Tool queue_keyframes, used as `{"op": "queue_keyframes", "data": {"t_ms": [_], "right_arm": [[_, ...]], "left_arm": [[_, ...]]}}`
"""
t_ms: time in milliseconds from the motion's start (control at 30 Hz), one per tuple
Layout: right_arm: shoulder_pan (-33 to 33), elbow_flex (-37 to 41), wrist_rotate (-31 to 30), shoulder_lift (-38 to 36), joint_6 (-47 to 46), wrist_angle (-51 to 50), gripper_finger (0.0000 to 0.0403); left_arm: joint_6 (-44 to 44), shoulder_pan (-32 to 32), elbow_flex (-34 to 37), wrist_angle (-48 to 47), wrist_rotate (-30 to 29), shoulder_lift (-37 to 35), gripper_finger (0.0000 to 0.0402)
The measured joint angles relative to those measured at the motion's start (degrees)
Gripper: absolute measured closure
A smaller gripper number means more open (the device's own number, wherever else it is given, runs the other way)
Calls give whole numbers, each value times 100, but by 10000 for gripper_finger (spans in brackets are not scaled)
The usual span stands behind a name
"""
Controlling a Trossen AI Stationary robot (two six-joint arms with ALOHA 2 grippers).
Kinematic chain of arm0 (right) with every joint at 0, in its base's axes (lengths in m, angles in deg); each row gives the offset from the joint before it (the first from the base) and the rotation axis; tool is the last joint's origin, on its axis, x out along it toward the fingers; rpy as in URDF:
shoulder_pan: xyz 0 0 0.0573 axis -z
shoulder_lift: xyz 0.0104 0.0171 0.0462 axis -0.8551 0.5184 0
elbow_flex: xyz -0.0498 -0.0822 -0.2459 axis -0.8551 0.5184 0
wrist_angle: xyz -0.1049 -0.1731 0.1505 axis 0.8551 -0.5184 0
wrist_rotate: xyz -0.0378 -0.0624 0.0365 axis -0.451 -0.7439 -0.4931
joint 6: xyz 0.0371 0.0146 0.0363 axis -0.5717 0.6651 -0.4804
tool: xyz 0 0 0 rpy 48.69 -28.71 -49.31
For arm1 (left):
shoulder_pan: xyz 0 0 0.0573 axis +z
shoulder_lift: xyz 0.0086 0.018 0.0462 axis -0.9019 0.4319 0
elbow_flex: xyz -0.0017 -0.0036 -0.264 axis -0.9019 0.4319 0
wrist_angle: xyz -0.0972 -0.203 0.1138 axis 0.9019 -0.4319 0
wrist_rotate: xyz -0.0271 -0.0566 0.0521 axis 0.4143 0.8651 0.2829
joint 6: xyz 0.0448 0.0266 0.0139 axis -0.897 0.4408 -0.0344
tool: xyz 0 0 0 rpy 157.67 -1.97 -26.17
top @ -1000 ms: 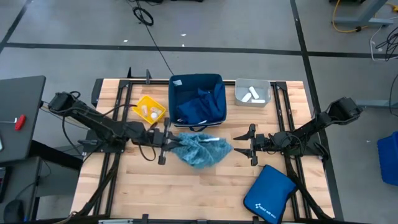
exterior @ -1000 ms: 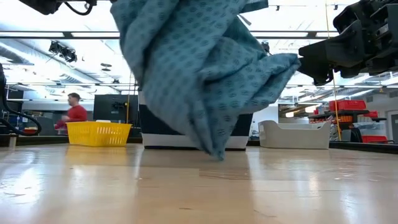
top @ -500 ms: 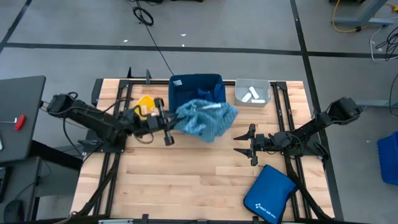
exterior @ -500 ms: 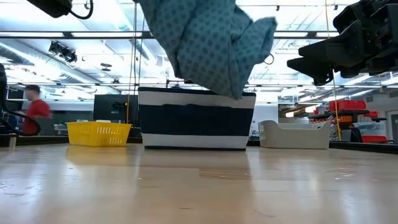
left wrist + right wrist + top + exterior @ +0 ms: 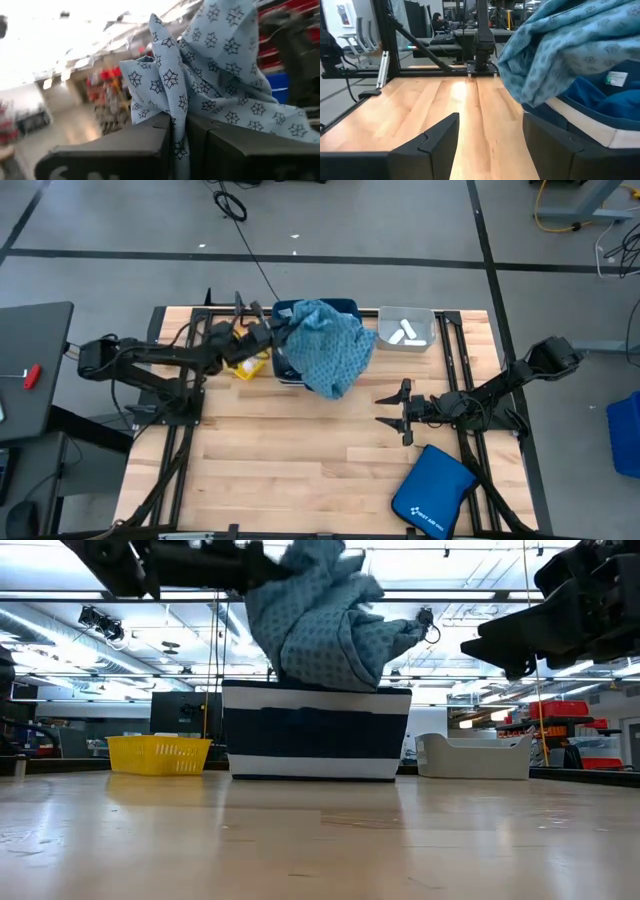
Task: Pick & place medical supplies in basket/bin
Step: Put the blue printed patient gown into the blue bin
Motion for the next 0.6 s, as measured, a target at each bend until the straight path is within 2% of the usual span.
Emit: {"op": "queue_keyframes", "data": {"t_ms": [200, 433, 600], "right_arm": [[0, 0, -23, 0, -2, -30, 176], [0, 0, -32, 0, -2, -31, 176], [2, 0, -168, 0, 0, -91, 176]], "left_arm": [[765, 864, 0, -547, 523, 650, 372], [1175, 1348, 0, -959, 574, 1672, 372], [1621, 1681, 0, -1324, 1117, 2074, 372]]}}
